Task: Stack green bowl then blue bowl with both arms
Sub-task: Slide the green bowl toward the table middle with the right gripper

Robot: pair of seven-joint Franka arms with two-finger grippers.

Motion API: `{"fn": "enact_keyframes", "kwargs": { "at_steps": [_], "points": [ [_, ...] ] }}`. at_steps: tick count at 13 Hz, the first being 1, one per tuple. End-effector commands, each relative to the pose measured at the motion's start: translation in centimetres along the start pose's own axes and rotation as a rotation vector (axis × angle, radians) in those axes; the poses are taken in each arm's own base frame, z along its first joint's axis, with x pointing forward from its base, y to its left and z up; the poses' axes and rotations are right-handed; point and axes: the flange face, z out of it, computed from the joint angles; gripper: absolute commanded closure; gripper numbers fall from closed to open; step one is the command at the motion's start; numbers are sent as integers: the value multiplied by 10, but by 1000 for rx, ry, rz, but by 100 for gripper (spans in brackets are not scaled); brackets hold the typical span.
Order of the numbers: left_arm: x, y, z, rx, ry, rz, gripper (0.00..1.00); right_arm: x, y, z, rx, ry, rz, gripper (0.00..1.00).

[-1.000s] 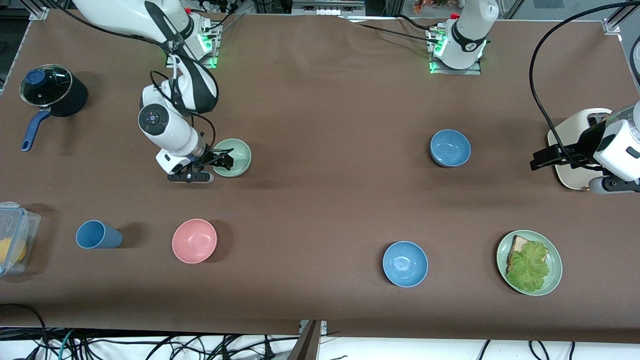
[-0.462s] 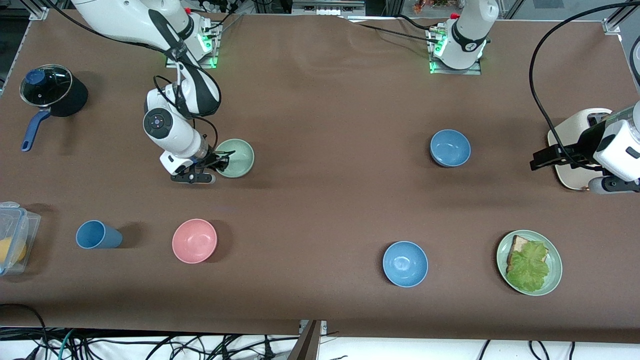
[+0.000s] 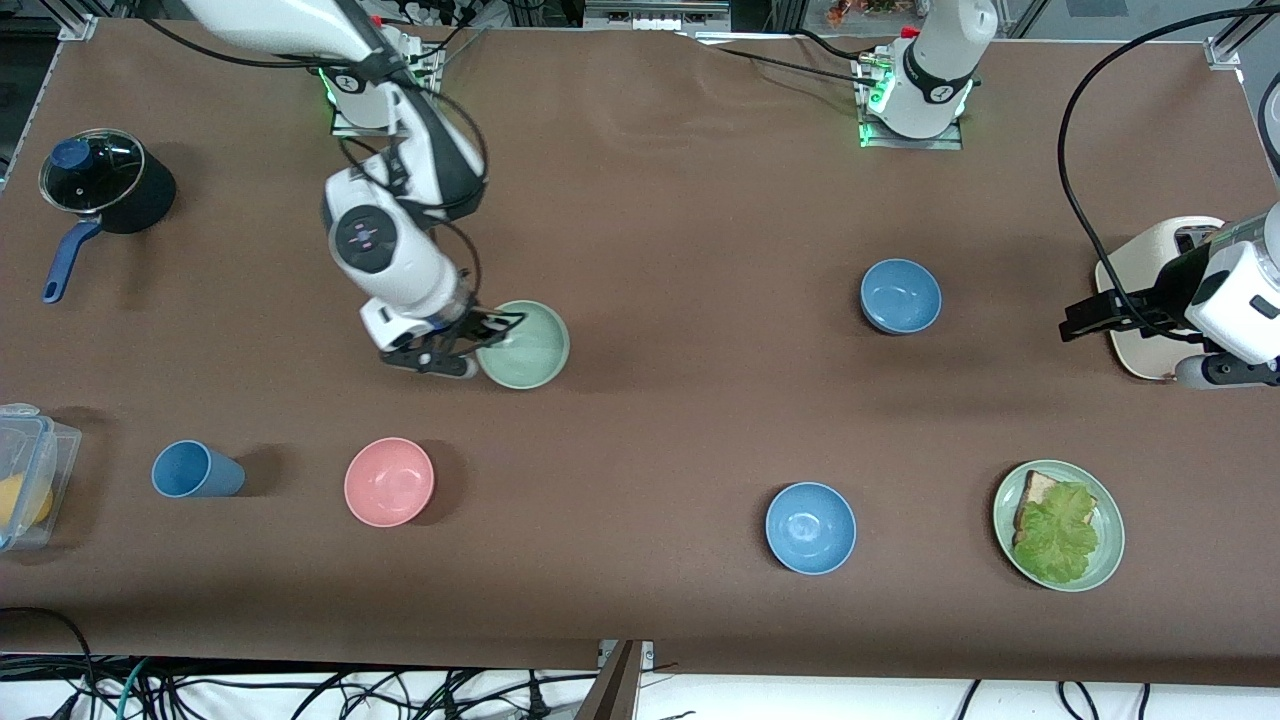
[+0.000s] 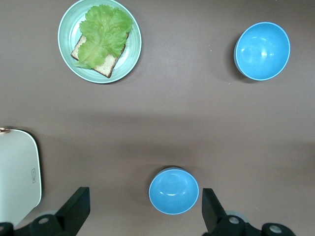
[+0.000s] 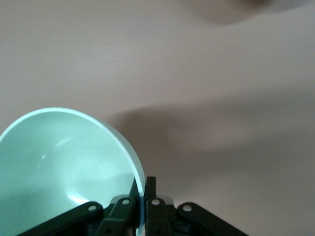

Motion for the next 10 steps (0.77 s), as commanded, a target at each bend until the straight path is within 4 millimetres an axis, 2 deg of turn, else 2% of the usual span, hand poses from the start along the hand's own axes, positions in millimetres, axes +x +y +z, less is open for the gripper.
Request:
{"fn": "enact_keyframes", "kwargs": {
  "at_steps": [1, 2, 3, 5, 6, 7, 8, 9, 10],
  "points": [
    [5, -3, 2, 17, -16, -1, 0, -11, -98, 37, 48, -15, 116, 100],
    [8, -5, 9, 19, -27, -5, 0, -15, -125, 48, 69, -13, 153, 100],
    [9, -10, 12, 20, -32, -12, 0, -18, -139, 55, 80, -13, 177, 100],
    [13, -12, 27, 19, -57, -12, 0, -28, -149, 68, 117, 26, 185, 100],
    [19, -12, 42, 23, -76, -14, 0, -24, -144, 77, 110, 32, 194, 82],
    [21, -12, 52, 24, -79, -15, 0, -22, -140, 81, 100, 39, 195, 5],
    [22, -9, 71, 28, -89, 0, 0, -15, -135, 76, 91, 58, 193, 0],
    [17, -11, 92, 29, -110, 10, 0, -8, -133, 56, 92, 72, 194, 0],
    [16, -19, 110, 26, -96, -2, 0, 3, -123, 24, 49, 73, 198, 0]
  ]
}}
